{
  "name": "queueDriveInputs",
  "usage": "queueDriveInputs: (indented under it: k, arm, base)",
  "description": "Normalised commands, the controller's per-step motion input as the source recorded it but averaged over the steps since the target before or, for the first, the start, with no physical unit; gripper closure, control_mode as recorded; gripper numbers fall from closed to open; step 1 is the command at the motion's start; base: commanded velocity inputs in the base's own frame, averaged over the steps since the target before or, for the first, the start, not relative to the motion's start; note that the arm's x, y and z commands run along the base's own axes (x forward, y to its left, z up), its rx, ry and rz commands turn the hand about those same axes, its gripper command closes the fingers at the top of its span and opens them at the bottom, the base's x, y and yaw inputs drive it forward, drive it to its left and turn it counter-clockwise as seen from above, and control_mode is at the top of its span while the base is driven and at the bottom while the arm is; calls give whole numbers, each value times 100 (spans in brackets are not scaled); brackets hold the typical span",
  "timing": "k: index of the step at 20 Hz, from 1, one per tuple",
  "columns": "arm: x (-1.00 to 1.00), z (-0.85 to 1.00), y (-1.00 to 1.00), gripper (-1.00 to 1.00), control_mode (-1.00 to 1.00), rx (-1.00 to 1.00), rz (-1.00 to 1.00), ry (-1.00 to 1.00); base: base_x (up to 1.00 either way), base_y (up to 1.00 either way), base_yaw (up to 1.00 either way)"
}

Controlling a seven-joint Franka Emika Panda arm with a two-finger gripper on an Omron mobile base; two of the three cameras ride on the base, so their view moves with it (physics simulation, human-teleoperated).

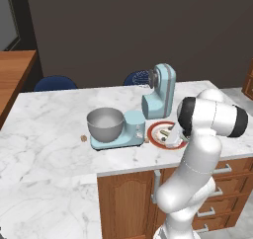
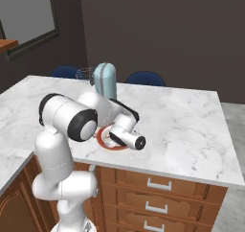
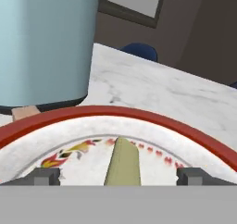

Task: Add butter and sugar cubes to the stand mixer bowl and then turn on the stand mixer to begin making frosting.

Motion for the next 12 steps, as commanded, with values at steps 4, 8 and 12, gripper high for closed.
queueDriveInputs:
  k: [4, 8, 12]
  arm:
    - [22, -22, -15, -100, -100, 0, 0, 6]
    - [20, -29, -16, -100, -100, 0, 0, 10]
    - [12, -48, -21, -100, -100, -1, 0, 19]
  base:
    - [0, 0, 0]
    - [0, 0, 0]
    - [0, 0, 0]
